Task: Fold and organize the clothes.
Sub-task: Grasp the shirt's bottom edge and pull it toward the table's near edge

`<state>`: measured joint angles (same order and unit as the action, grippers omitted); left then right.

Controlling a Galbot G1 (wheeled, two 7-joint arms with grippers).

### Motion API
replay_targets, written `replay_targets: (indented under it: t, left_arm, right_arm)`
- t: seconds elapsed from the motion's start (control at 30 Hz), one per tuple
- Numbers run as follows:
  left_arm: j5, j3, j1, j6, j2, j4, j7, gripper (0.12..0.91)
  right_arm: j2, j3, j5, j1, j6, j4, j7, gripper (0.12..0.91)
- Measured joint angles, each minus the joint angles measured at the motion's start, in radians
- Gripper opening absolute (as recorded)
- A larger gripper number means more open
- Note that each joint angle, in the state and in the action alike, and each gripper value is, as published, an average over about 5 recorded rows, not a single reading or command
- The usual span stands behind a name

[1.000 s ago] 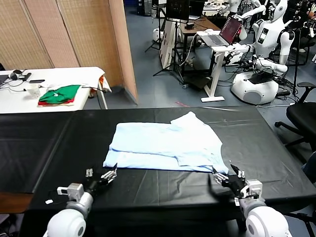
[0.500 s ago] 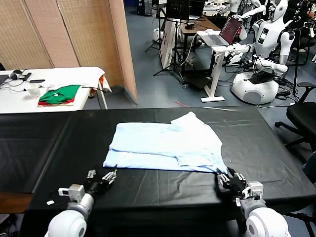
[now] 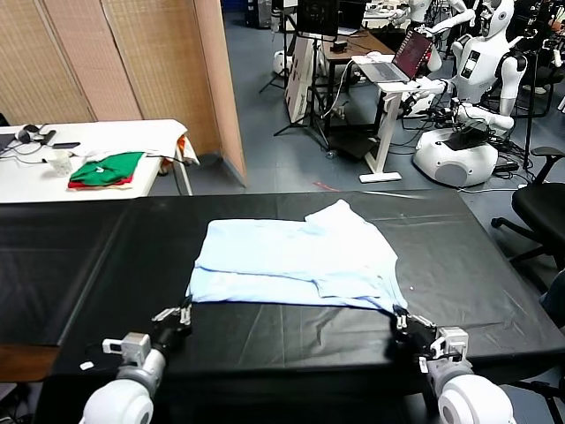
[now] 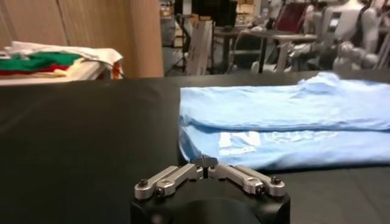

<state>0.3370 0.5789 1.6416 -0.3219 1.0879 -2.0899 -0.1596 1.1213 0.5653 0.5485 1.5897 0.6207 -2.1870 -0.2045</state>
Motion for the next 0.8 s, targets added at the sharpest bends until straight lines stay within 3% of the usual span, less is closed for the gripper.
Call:
replay_targets:
  t: [0.33,0.4,0.47,0.6,0.7,0.8]
  left_arm:
    - [-0.001,0.085,0.146,0.014,0.019,-0.057,-0.004,0.144]
    - [0.000,0.088,0.164,0.010,0.025,-0.068,-0.011,0.145]
    - [0.001,0.089,0.176,0.003,0.029,-0.080,-0.018,0.169]
    - [0.000,0.093,0.195,-0.016,0.032,-0.105,-0.036,0.355]
    - [0.000,0.103,0.204,-0.036,0.031,-0.126,-0.057,0.544]
    - [0.009,0.120,0.203,-0.058,0.034,-0.148,-0.073,0.747]
  right_arm:
    - [-0.011,-0.019,0.012,0.036,0.028,-0.041,-0.002,0.142]
    - [-0.010,-0.021,0.011,0.044,0.037,-0.049,0.006,0.171]
    - [-0.011,-0.019,0.011,0.054,0.045,-0.060,0.010,0.257]
    - [-0.011,-0.009,0.015,0.075,0.051,-0.093,0.009,0.498]
    - [-0.011,0.001,0.025,0.090,0.050,-0.126,0.007,0.687]
    - [-0.011,0.010,0.042,0.089,0.039,-0.159,0.004,0.825]
